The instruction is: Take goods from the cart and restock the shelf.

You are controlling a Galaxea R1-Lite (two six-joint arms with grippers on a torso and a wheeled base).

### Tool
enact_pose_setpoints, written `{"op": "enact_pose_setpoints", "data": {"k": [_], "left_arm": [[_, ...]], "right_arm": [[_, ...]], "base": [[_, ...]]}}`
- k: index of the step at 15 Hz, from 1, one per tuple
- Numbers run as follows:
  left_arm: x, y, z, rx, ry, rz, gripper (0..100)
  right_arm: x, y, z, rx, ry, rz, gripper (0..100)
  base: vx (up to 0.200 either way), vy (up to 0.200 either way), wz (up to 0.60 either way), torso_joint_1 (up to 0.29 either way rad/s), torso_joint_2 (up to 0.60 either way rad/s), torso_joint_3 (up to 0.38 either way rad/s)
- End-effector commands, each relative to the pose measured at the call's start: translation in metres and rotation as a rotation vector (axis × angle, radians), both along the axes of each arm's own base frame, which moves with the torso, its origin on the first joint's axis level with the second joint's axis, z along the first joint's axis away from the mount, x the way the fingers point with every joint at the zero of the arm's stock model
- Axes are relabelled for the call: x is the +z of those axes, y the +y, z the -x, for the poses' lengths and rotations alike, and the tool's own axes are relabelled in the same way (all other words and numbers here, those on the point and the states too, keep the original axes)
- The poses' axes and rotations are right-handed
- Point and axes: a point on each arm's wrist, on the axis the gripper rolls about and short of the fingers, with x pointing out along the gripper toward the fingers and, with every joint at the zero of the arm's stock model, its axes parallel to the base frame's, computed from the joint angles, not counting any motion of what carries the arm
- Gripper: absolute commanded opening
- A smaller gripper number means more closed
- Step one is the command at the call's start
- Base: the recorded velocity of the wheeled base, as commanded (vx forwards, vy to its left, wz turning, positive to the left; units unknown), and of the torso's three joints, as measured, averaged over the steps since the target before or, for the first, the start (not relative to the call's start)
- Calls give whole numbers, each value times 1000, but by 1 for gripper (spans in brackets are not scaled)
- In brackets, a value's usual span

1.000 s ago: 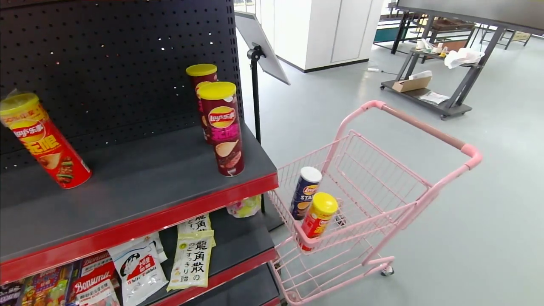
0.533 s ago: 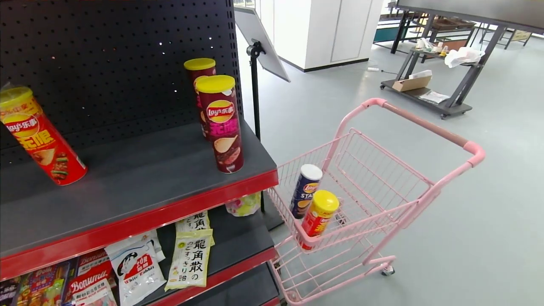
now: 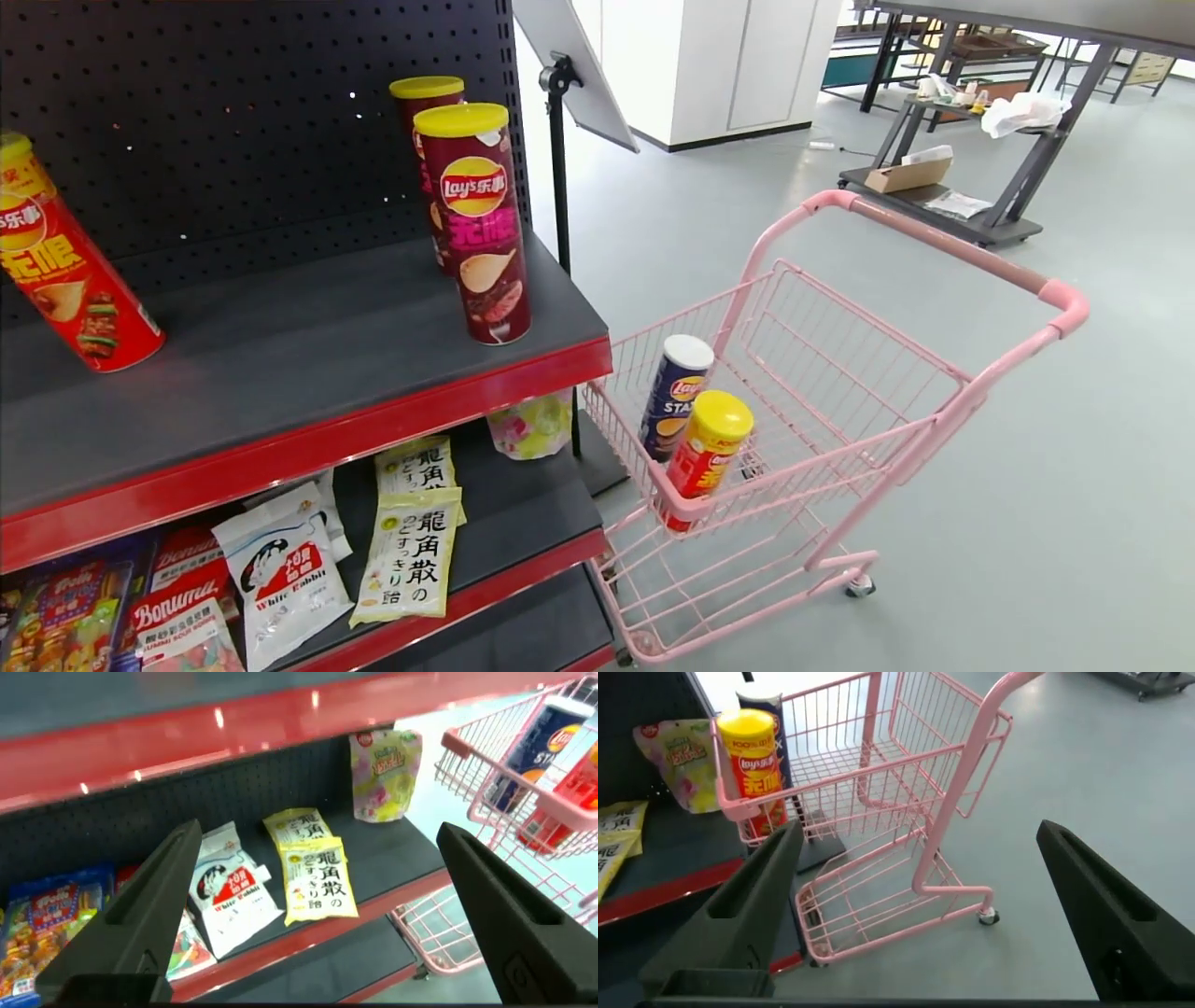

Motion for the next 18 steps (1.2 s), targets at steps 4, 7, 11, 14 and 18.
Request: {"op": "enact_pose_setpoints", "data": {"k": [4, 7, 11, 14, 18], "left_arm": [[0, 0, 0, 0, 1, 0, 100], [0, 0, 0, 0, 1, 0, 100], [0, 0, 0, 0, 1, 0, 100], [0, 0, 0, 0, 1, -1, 100], [0, 0, 0, -1, 1, 0, 100]], "right_arm": [[0, 0, 0, 0, 1, 5, 100], [1, 0, -1, 5, 16, 8, 100], [1, 0, -2, 49, 34, -5, 100], [144, 3, -30, 179, 10, -88, 100], [165, 22, -131, 382, 194, -127, 100]], "base": [[0, 0, 0, -185, 541, 350], [0, 0, 0, -119, 398, 259], [0, 0, 0, -15, 51, 38], [0, 0, 0, 0, 0, 0], [0, 0, 0, 0, 0, 0]]}}
